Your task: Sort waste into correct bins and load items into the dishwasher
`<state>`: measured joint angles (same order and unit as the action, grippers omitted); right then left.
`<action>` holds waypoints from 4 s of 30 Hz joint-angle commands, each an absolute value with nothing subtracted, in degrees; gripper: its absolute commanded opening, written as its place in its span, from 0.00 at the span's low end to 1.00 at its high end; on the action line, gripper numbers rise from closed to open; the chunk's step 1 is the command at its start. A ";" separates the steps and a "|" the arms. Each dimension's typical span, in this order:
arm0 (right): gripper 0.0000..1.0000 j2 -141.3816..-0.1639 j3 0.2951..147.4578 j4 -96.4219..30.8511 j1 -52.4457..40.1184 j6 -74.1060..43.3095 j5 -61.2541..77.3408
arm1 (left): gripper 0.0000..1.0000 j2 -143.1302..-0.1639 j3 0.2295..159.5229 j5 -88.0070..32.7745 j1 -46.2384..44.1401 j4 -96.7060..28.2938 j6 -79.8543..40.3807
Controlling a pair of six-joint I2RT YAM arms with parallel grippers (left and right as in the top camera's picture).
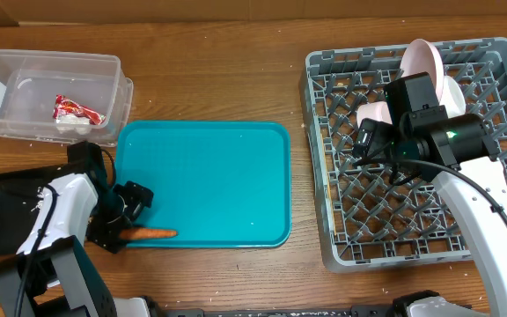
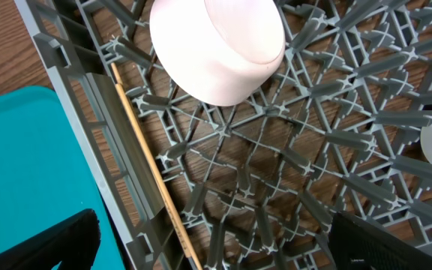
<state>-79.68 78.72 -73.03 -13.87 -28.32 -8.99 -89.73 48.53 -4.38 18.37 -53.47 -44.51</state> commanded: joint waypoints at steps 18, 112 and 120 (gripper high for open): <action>1.00 -79.75 79.85 -72.69 -13.63 -28.77 -9.39 | 0.50 -89.03 43.97 -3.42 17.96 -45.01 -44.77; 1.00 -81.95 79.92 -61.28 -13.76 -4.01 15.44 | 1.00 -92.58 83.24 -11.55 8.25 -71.57 -6.55; 1.00 -83.66 79.90 -73.17 -13.74 -7.99 16.38 | 1.00 -92.36 83.20 -9.47 0.23 -91.74 -6.02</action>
